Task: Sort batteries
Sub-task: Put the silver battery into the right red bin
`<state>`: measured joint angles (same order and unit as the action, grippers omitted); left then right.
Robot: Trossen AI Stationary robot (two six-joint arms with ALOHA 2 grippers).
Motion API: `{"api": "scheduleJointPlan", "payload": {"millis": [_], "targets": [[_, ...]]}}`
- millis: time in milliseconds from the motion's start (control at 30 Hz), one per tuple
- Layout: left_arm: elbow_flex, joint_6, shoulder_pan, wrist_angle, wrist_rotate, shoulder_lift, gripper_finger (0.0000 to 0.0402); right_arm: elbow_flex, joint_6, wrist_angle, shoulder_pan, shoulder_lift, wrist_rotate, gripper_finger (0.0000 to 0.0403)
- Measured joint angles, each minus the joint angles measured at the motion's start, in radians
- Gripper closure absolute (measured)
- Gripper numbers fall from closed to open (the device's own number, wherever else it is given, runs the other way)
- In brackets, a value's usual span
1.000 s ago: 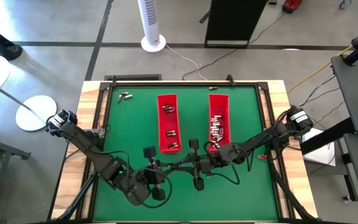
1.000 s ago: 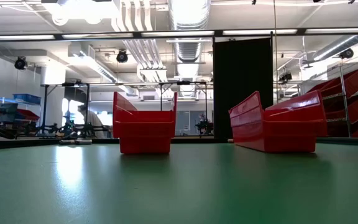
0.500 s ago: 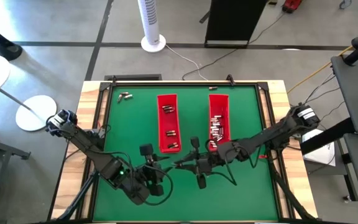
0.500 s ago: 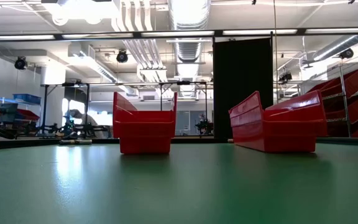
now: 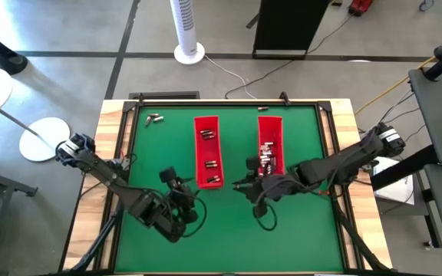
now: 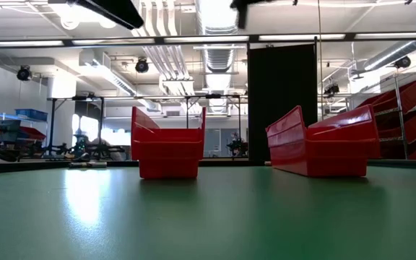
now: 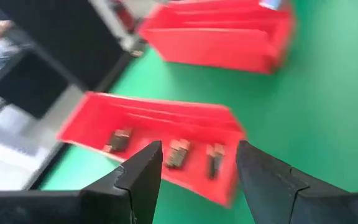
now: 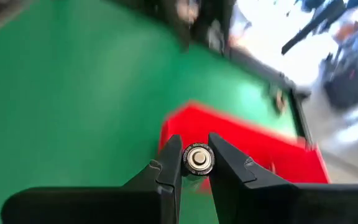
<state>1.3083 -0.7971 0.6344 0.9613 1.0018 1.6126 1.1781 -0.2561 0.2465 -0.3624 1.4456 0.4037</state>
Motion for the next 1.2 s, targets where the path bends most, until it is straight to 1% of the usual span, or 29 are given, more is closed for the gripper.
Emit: {"api": "scheduleJointPlan", "payload": {"millis": [100, 167, 233, 333, 400, 533, 700, 800, 867, 967, 1067, 1200], "targets": [[-0.039, -0.053, -0.052, -0.008, 0.074, -0.022, 0.0216, 0.049, 0.065, 0.188, 0.025, 0.006, 0.001, 0.0358], [-0.077, -0.064, -0.095, -0.007, 0.078, -0.048, 0.0216, 0.083, 0.113, 0.316, 0.046, 0.01, 0.001, 0.0358], [-0.126, -0.075, -0.142, -0.008, 0.035, -0.085, 0.0216, 0.114, 0.167, 0.454, 0.065, 0.01, 0.001, 0.0356], [-0.204, -0.066, -0.215, -0.055, -0.028, -0.149, 0.0216, 0.151, 0.224, 0.597, 0.092, 0.009, 0.002, 0.0356], [-0.257, -0.034, -0.257, -0.108, -0.045, -0.2, 0.0216, 0.159, 0.239, 0.662, 0.11, 0.007, 0.009, 0.0358], [-0.355, 0.083, -0.326, -0.341, -0.042, -0.307, 0.0216, 0.143, 0.271, 0.744, 0.16, 0.016, -0.007, 0.0358], [-0.484, 0.291, -0.402, -0.786, -0.04, -0.44, 0.0216, 0.109, 0.307, 0.794, 0.234, 0.054, -0.155, 0.0358], [-0.558, 0.424, -0.421, -1.018, -0.04, -0.508, 0.0216, 0.093, 0.316, 0.817, 0.267, 0.072, -0.209, 0.0358], [-0.602, 0.499, -0.423, -1.127, -0.04, -0.542, 0.0216, 0.08, 0.322, 0.842, 0.282, 0.084, -0.231, 0.0358], [-0.649, 0.549, -0.423, -1.22, -0.041, -0.573, 0.0216, 0.049, 0.324, 0.853, 0.307, 0.093, -0.256, 0.0358], [-0.689, 0.541, -0.422, -1.225, -0.042, -0.584, 0.0216, 0.006, 0.316, 0.841, 0.333, 0.121, -0.305, 0.0356], [-0.726, 0.528, -0.427, -1.22, -0.043, -0.576, 0.0216, -0.02, 0.288, 0.809, 0.348, 0.164, -0.308, 0.0358]]}}
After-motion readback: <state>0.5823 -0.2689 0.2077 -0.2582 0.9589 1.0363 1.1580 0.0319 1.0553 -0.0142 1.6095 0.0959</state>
